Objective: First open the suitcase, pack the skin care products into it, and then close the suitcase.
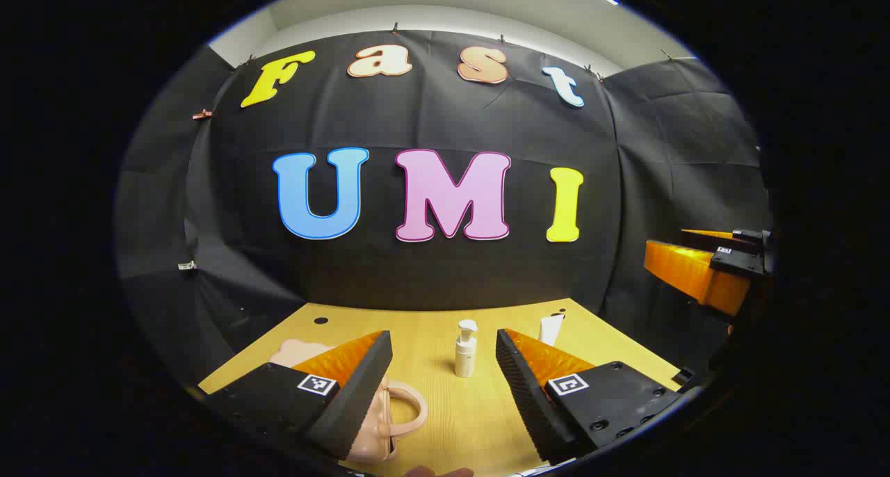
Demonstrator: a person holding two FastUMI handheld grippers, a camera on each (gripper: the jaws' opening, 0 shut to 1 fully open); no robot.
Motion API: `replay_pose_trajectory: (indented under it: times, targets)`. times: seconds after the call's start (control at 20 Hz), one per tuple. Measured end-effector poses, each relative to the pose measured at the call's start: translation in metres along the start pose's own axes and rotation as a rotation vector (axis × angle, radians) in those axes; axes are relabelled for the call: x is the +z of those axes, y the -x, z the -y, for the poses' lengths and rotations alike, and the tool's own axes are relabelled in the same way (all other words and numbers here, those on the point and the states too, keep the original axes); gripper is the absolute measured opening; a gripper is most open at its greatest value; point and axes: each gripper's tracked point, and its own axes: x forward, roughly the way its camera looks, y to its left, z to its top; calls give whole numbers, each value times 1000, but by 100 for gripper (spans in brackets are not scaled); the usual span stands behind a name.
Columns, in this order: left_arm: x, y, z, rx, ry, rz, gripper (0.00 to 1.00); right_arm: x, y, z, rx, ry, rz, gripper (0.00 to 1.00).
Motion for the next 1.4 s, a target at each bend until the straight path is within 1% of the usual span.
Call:
replay_pose_trajectory:
  times: [0.1, 0.15, 0.25, 0.6, 0.7, 0.8, 0.9, 0.95, 1.0, 1.05, 1.2, 1.25, 1.3, 1.35, 1.4]
  targets:
    - [-1, -3, 1, -9, -11, -2, 95, 0, 1, 2, -11, 1, 1, 95]
    - [-2, -3, 3, -18, -17, -3, 95, 1, 1, 3, -15, -1, 4, 97]
    - [-5, -4, 4, -27, -22, -4, 95, 2, 1, 2, -21, 4, 7, 97]
    - [-19, -6, 4, -35, -5, -42, 95, -1, 5, 5, -36, 13, 14, 96]
    - [-27, -10, 3, -31, -14, -60, 95, -2, 4, 5, -38, 0, 10, 96]
    - [-40, -17, 6, -42, 0, -89, 95, -5, 2, 6, -40, 1, 10, 96]
    - [-63, -31, 4, -33, -2, -142, 95, -8, 2, 6, -37, -1, 3, 96]
    - [-78, -38, 3, -25, -7, -179, 98, -7, 3, 8, -32, -6, 7, 96]
    - [-95, -46, -1, -17, -3, -228, 95, -7, 3, 9, -28, -4, 11, 96]
    - [-113, -51, -4, -2, 10, -282, 95, -8, 2, 14, -25, 2, 13, 96]
    - [-158, -76, -20, 68, 82, -447, 95, -21, -5, 33, -16, 16, -4, 96]
    - [-172, -82, -25, 90, 95, -486, 95, -24, -8, 40, -18, 11, -8, 98]
    - [-183, -88, -30, 115, 97, -533, 95, -29, -14, 47, -19, -1, -23, 96]
    - [-199, -93, -35, 145, 87, -583, 92, -40, -21, 55, -18, -20, -52, 96]
    - [-208, -98, -36, 162, 80, -610, 95, -49, -25, 60, -18, -33, -74, 96]
